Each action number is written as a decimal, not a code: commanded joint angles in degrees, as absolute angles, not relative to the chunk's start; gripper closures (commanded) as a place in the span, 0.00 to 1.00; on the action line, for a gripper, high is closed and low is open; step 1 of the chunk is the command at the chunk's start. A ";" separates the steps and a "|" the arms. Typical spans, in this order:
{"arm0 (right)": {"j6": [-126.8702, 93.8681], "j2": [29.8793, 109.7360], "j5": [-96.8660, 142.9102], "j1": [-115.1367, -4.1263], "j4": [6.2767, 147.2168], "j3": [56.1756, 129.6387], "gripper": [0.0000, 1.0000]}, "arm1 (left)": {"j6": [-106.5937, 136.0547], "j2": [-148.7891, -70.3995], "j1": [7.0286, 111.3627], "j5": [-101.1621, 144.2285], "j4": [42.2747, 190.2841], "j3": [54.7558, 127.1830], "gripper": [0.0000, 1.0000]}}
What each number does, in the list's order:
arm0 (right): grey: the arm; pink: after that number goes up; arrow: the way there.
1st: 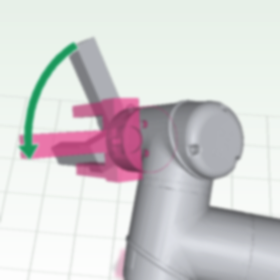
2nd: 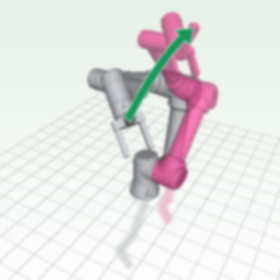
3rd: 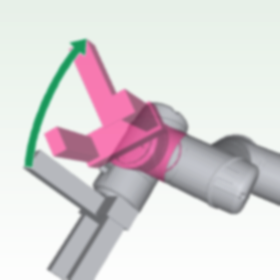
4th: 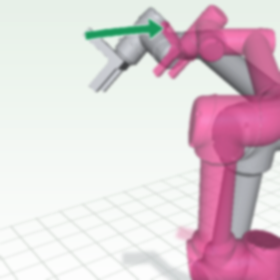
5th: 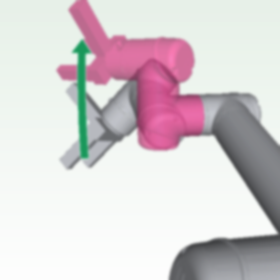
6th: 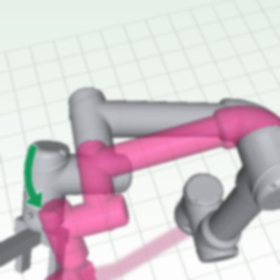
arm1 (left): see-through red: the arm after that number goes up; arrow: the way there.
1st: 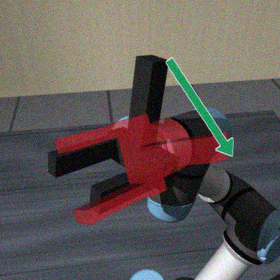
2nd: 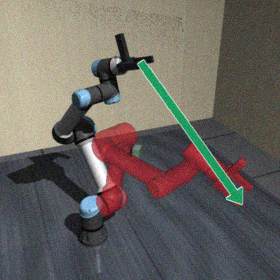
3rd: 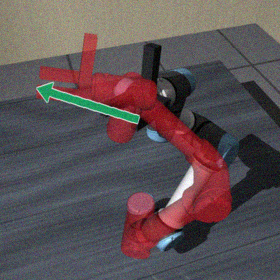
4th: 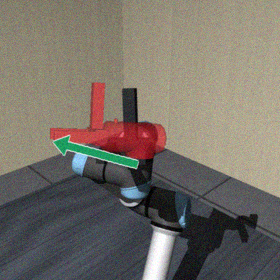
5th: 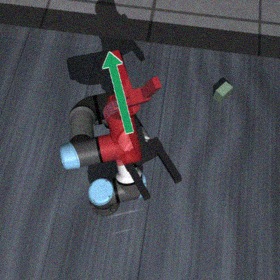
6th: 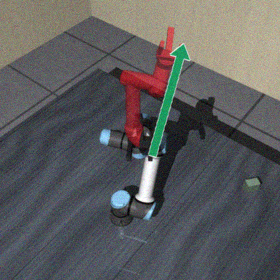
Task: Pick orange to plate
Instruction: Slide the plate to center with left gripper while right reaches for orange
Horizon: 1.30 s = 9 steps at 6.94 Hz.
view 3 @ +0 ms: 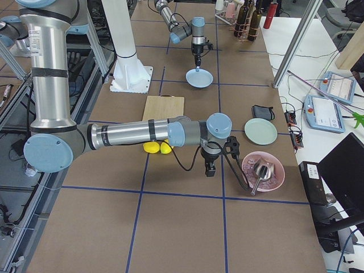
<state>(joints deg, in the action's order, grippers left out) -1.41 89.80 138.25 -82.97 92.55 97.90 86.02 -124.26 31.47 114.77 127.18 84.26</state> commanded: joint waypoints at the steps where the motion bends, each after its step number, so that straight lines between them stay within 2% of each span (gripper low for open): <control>1: -1.49 89.65 138.25 -82.97 92.55 98.17 0.00 | 85.96 -124.02 29.36 113.03 127.61 82.97 0.78; 2: -1.49 89.47 138.25 -82.79 92.46 98.43 0.00 | 86.13 -124.10 29.53 113.11 127.44 83.93 0.68; 3: -1.41 88.78 138.25 -81.75 92.20 98.52 0.00 | 86.22 -123.84 29.97 112.94 127.35 86.11 0.43; 4: -4.89 88.60 138.34 -78.87 88.37 98.44 0.00 | 86.22 -123.58 31.97 113.03 127.18 88.83 0.38; 5: -16.23 88.59 138.34 -74.31 81.20 98.44 0.00 | 86.31 -122.27 33.38 113.38 127.09 91.82 0.38; 7: -41.28 88.51 130.32 -61.07 63.53 98.09 0.00 | 86.31 -121.82 34.89 113.47 127.09 92.99 0.38; 9: -50.24 81.87 123.31 -55.39 62.91 96.95 0.00 | 86.31 -121.73 34.89 113.47 127.09 93.08 0.38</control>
<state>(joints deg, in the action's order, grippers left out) -43.96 85.98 126.42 -58.84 63.45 97.77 86.31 -121.79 34.79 113.42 127.09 92.96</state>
